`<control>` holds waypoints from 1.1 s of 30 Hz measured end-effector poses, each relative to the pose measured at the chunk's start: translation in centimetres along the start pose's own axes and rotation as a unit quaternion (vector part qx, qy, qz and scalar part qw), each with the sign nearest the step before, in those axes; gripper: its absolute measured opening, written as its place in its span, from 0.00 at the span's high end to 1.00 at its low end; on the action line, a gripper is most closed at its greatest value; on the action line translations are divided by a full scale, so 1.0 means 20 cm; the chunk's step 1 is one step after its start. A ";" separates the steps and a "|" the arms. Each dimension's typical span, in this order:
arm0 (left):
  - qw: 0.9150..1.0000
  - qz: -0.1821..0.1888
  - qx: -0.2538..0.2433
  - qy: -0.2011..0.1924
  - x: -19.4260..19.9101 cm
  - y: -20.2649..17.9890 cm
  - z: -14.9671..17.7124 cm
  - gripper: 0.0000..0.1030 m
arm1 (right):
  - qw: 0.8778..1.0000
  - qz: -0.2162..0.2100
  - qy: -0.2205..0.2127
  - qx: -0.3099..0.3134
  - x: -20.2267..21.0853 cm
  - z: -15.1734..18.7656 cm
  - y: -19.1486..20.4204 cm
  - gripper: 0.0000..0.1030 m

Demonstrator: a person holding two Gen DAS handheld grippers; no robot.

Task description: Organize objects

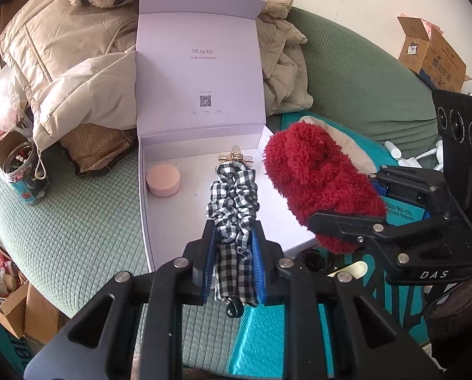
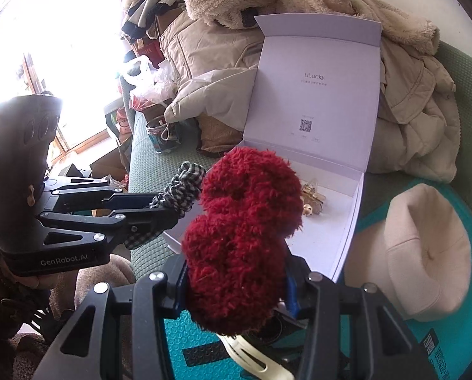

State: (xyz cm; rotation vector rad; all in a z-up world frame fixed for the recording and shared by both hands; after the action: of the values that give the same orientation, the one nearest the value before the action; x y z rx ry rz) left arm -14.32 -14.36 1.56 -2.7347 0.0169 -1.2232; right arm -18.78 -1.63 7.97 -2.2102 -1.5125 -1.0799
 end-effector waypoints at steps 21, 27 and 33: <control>0.999 -0.030 -0.011 0.022 -0.42 0.18 -0.29 0.81 | 1.000 0.005 0.005 -0.003 -0.29 -0.21 -0.24 0.54; 0.998 -0.044 -0.025 0.026 -0.52 0.20 -0.37 0.81 | 1.000 0.011 0.005 0.000 -0.34 -0.25 -0.30 0.54; 0.997 -0.053 -0.040 0.031 -0.62 0.21 -0.43 0.81 | 1.000 0.018 0.011 -0.003 -0.40 -0.28 -0.35 0.54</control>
State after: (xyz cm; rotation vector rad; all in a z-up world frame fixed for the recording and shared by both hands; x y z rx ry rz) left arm -28.79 -18.79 -2.56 -2.7973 -0.0748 -1.3617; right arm -28.88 -7.41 4.96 -2.2136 -1.4570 -1.0957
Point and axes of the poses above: each gripper's, at about its wrist camera, not at the fingertips, and x roughly against the way its jaws point, y to its left, z to its underside, the point moved 4 cm from there along -x, roughly the way its jaws point, and after that the axes turned 5 degrees about -z, right-handed, at the moved point
